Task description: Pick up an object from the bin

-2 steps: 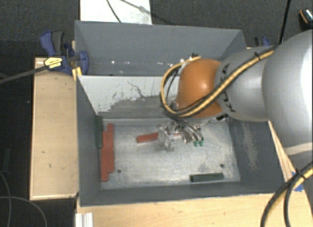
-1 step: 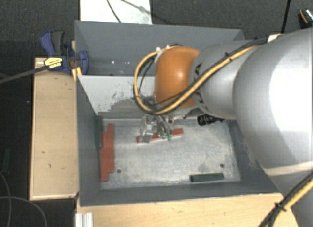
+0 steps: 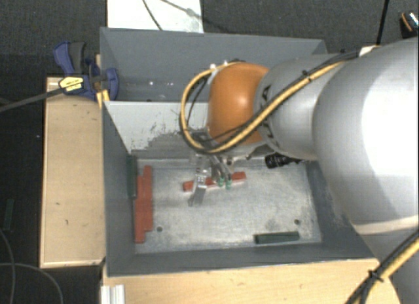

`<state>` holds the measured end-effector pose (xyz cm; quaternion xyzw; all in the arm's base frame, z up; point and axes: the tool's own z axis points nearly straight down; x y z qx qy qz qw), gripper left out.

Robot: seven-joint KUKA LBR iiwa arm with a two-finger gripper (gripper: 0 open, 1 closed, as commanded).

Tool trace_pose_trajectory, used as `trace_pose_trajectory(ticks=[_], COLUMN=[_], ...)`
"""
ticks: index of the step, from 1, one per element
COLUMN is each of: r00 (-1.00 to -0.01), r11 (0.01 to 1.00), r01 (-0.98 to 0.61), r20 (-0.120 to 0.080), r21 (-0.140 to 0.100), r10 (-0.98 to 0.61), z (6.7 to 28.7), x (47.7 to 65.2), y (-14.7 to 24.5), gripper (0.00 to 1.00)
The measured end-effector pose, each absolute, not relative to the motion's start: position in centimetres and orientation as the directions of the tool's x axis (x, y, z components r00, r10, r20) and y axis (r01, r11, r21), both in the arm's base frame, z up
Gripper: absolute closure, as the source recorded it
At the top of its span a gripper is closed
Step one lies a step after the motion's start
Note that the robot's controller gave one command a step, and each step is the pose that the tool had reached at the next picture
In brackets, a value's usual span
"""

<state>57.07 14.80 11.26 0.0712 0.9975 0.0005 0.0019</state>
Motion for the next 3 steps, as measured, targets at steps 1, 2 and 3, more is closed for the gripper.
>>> trace_pose_trajectory(ticks=[1, 2, 3], r00=[-0.999, -0.999, -1.0], r11=[0.999, 0.999, 1.0], r01=[0.044, 0.039, 0.027], r20=[0.001, -0.002, -0.01], r21=[-0.001, 0.0, 0.002], r10=[0.044, 0.039, 0.027], z=[6.9, 7.1, 23.7], x=[58.3, 58.3, 56.9], y=[11.0, 11.2, 10.1], gripper=[0.0, 1.0, 1.0])
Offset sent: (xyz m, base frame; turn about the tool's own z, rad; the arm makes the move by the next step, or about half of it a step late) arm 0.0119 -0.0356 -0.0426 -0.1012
